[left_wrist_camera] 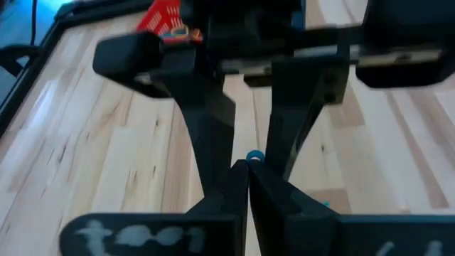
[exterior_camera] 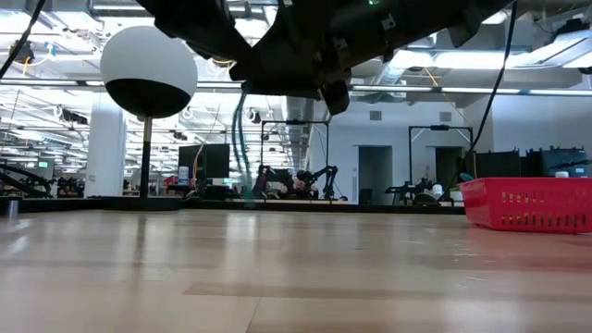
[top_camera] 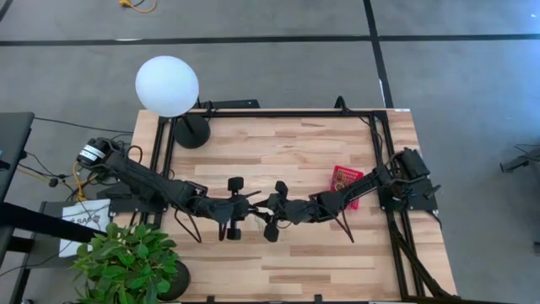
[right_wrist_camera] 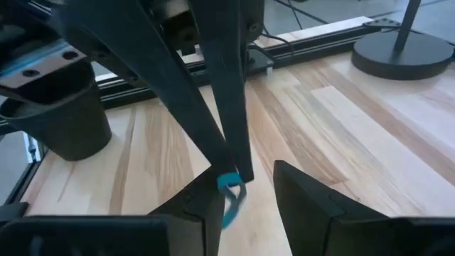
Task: Pick and place rubber bands into bin
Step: Put the blue rubber band into the basket
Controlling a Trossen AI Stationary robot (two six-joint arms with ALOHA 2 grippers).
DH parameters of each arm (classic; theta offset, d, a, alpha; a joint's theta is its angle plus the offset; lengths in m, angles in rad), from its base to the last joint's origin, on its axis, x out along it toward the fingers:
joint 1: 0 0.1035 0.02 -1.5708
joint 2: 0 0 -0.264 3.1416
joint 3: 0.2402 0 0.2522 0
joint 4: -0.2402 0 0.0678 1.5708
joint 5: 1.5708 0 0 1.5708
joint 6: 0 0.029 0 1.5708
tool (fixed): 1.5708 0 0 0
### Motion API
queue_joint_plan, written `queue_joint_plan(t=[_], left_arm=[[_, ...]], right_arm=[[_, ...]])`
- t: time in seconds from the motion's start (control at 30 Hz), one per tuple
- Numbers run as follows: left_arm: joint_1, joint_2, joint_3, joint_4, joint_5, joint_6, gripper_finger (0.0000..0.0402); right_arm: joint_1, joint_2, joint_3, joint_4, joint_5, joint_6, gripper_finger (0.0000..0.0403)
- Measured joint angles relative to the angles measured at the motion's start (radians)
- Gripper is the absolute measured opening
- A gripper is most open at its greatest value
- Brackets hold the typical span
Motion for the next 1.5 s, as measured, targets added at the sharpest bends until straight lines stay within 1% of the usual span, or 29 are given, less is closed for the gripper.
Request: queue_joint_plan(t=[0.17,0.27,0.33,0.47,0.5,0.67,0.87,0.97,1.13,1.23,1.3,1.37,1.43,1.5], left_arm=[[0.000,0.000,0.000,0.022,0.004,0.007,0.0000],[0.000,0.000,0.000,0.025,0.000,0.007,0.0000],[0.000,0.000,0.000,0.024,-0.010,0.008,0.0000],[0.000,0.000,0.000,0.024,-0.026,0.010,0.0000],[0.000,0.000,0.000,0.025,-0.026,0.015,0.0000],[0.000,0.000,0.000,0.013,-0.024,0.019,0.0000],[-0.001,0.000,0.000,-0.054,-0.047,0.027,0.0006],[0.000,0.000,0.000,-0.077,-0.047,0.009,0.0024],[-0.001,0.000,0.000,-0.095,-0.047,-0.007,0.0064],[0.000,0.000,0.000,-0.104,-0.051,-0.024,0.0085],[0.000,0.000,0.000,-0.117,-0.065,-0.039,0.0094],[0.000,0.000,0.000,-0.137,-0.077,-0.065,0.0100],[0.000,0.000,0.000,-0.162,-0.079,-0.097,0.0102],[0.000,0.000,0.000,-0.185,-0.080,-0.118,0.0103]], right_arm=[[-0.004,0.000,0.000,-0.007,0.001,0.001,0.0112],[-0.005,0.000,0.000,-0.031,0.003,0.001,0.0102],[-0.005,0.000,0.000,-0.045,0.004,0.001,0.0084],[-0.005,0.000,0.000,-0.080,0.005,0.000,0.0020],[-0.005,0.000,0.000,-0.080,0.005,-0.003,0.0011],[-0.005,0.000,0.000,-0.079,0.023,-0.005,0.0006],[-0.003,0.000,0.000,-0.099,0.023,0.000,0.0003],[-0.003,0.000,0.000,-0.130,0.038,0.014,0.0002],[-0.003,0.000,0.000,-0.209,0.104,0.063,0.0001],[-0.003,0.000,0.000,-0.233,0.112,0.077,0.0001],[0.005,-0.008,0.000,-0.253,0.154,0.078,0.0001],[0.018,-0.031,0.002,-0.302,0.229,0.079,0.0001],[0.037,-0.067,0.014,-0.420,0.328,0.107,0.0001],[0.064,-0.113,0.029,-0.586,0.440,0.201,0.0001]])
